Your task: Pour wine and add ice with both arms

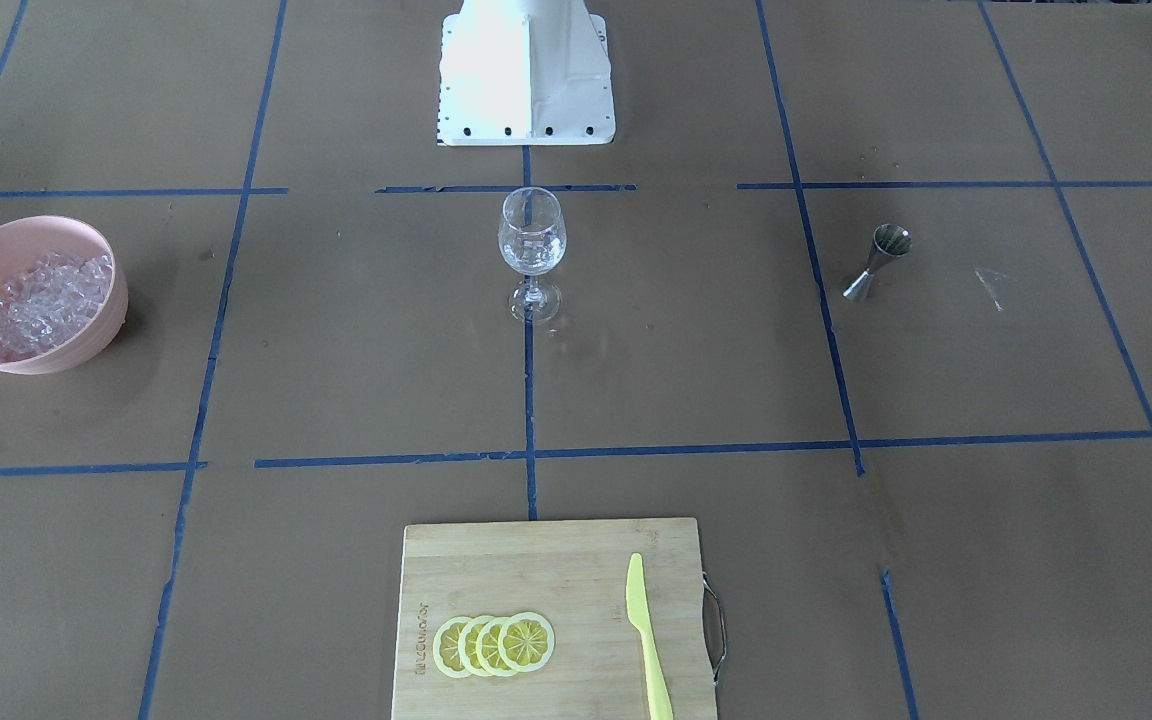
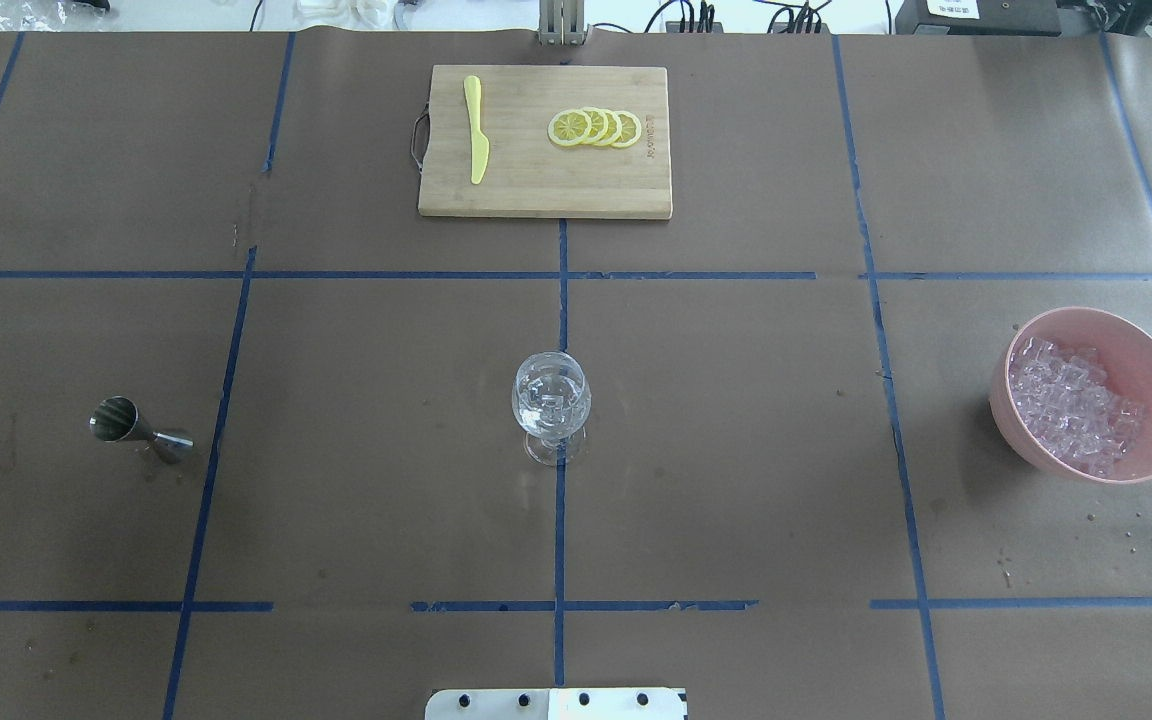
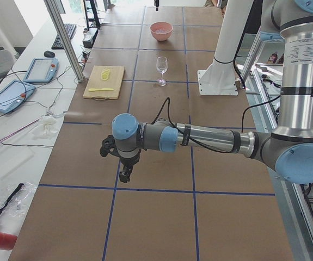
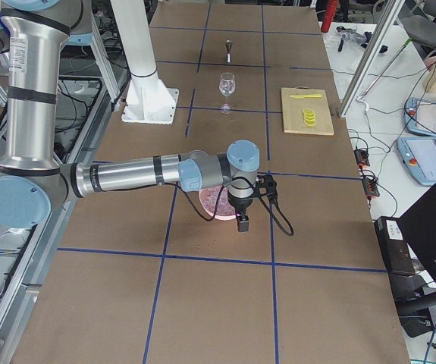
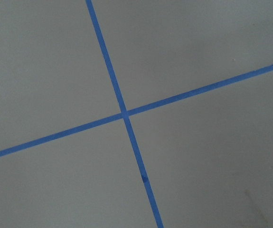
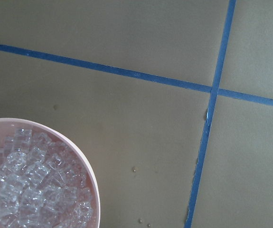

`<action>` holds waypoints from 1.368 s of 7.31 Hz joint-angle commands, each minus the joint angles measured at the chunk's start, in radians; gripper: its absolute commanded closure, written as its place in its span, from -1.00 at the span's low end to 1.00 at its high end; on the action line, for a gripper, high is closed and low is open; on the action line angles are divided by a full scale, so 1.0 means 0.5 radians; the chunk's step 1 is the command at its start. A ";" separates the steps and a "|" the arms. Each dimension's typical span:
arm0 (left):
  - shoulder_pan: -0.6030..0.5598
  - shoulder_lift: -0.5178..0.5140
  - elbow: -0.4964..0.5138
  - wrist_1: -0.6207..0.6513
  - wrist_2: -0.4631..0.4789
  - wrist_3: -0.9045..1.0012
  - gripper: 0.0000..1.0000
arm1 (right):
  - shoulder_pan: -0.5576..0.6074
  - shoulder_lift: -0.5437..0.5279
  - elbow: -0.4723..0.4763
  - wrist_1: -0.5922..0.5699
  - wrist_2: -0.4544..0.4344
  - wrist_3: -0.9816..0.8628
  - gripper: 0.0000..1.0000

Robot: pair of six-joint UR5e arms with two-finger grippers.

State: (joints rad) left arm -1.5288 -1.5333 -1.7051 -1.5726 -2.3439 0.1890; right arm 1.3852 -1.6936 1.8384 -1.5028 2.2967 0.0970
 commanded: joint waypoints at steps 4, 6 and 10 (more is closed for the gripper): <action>0.005 -0.008 -0.023 -0.024 0.006 0.005 -1.00 | -0.003 0.012 -0.005 0.017 0.012 0.011 -1.00; 0.005 -0.008 -0.017 -0.024 0.012 0.005 -1.00 | -0.003 0.031 -0.038 0.020 0.012 0.018 -1.00; 0.005 0.020 0.002 -0.027 0.015 0.005 -1.00 | -0.003 0.034 -0.060 0.033 0.009 0.002 -1.00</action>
State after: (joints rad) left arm -1.5259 -1.5310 -1.7064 -1.5848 -2.3368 0.1917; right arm 1.3837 -1.6764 1.8093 -1.4917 2.3016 0.1014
